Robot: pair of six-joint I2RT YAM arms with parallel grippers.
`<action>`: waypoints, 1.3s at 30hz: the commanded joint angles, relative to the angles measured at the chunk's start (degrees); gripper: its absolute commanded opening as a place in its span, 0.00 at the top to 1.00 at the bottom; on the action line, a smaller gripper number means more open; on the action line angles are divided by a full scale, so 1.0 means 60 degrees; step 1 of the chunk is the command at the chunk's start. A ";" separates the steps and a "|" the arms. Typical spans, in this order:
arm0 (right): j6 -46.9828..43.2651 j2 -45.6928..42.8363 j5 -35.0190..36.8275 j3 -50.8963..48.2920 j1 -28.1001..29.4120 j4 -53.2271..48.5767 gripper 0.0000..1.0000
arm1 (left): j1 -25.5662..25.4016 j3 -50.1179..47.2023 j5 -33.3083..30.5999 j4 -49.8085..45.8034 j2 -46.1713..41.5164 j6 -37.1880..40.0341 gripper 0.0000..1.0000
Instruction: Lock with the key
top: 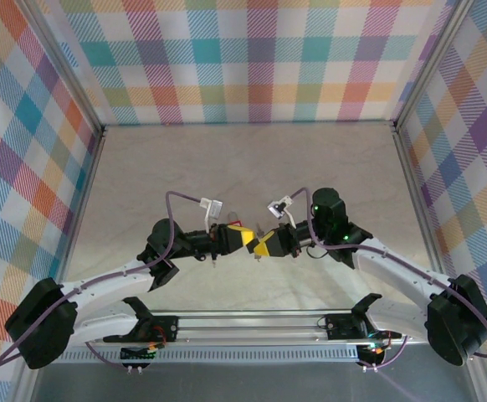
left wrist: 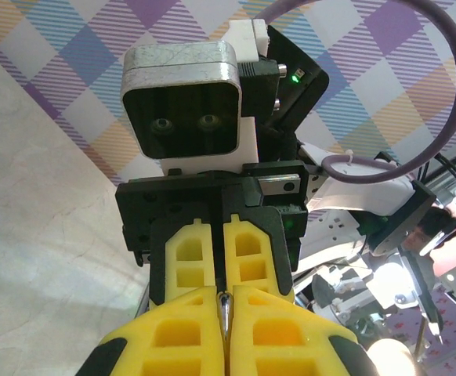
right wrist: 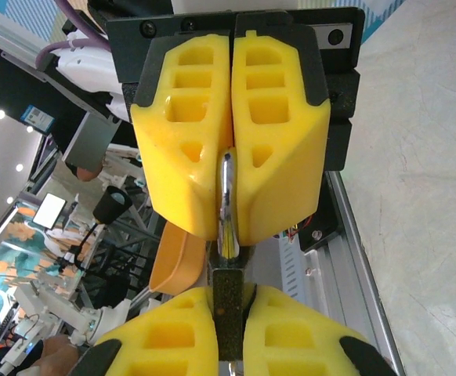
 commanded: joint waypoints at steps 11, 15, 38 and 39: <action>-0.0289 -0.0233 0.1268 0.0322 -0.0088 0.1043 1.00 | -0.0655 0.0823 0.1106 -0.2642 -0.0832 0.1125 0.56; -0.0355 -0.0337 0.1282 0.0297 -0.0095 0.0977 1.00 | -0.0411 0.1051 0.0688 -0.3773 -0.1506 0.1620 0.58; -0.0266 -0.0235 0.0635 0.0249 0.0132 0.1223 1.00 | 0.0904 0.2756 -0.0501 -0.6743 -0.1879 0.2574 0.52; -0.0264 -0.0248 0.0656 0.0242 0.0125 0.1200 1.00 | 0.0904 0.2797 -0.0340 -0.6710 -0.1803 0.2586 0.56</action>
